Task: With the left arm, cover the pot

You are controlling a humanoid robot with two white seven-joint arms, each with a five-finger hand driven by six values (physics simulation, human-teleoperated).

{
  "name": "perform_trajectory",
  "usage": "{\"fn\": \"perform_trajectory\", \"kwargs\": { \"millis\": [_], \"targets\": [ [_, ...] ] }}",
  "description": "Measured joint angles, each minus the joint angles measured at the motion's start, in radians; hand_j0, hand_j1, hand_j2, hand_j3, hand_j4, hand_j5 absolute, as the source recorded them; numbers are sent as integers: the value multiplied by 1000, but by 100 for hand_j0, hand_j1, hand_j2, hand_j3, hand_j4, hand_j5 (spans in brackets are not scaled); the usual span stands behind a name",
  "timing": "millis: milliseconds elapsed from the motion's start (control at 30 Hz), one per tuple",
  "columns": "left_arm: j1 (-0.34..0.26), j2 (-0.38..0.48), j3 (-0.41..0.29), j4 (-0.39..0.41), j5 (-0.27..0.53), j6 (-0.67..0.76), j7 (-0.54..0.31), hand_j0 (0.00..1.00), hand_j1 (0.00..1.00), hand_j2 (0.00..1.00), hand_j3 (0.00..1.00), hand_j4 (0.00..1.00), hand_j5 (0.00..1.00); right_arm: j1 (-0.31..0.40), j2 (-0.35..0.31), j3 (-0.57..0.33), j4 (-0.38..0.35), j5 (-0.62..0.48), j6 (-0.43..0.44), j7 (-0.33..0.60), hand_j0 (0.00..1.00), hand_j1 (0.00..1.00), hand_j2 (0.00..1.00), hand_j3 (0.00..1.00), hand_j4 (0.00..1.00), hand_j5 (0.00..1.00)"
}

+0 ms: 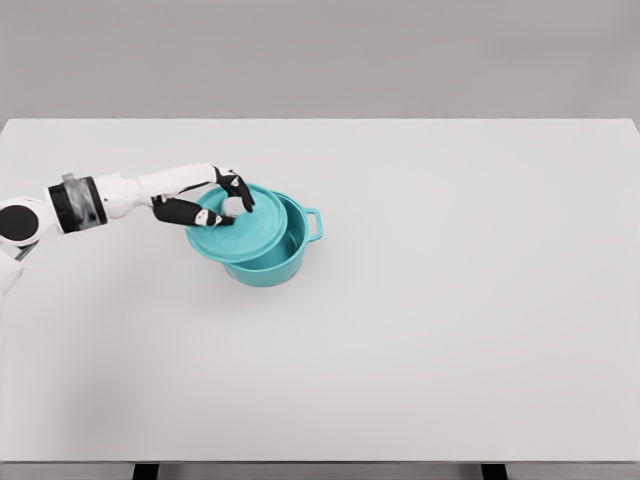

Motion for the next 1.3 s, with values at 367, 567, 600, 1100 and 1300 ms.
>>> {"fn": "perform_trajectory", "kwargs": {
  "millis": [367,567,600,1100,1300],
  "targets": [
    [-5,-14,-3,-3,-2,0,-1,49,49,49,49,49,49,0,0,0,0,0,0,0,100,100,100,100,100,100],
    [-5,-27,-3,-6,-5,0,-1,49,49,49,49,49,49,0,0,0,0,0,0,0,100,100,100,100,100,100],
    [-5,-29,-3,-8,-5,0,-1,49,49,49,49,49,49,0,0,0,0,0,0,0,100,100,100,100,100,100],
    [-2,-38,-3,-16,-6,2,2,49,49,49,49,49,49,0,0,0,0,0,0,0,100,100,100,100,100,100],
    [-2,-38,-3,-16,-6,2,3,49,49,49,49,49,49,0,0,0,0,0,0,0,100,100,100,100,100,100]
  ]
}}
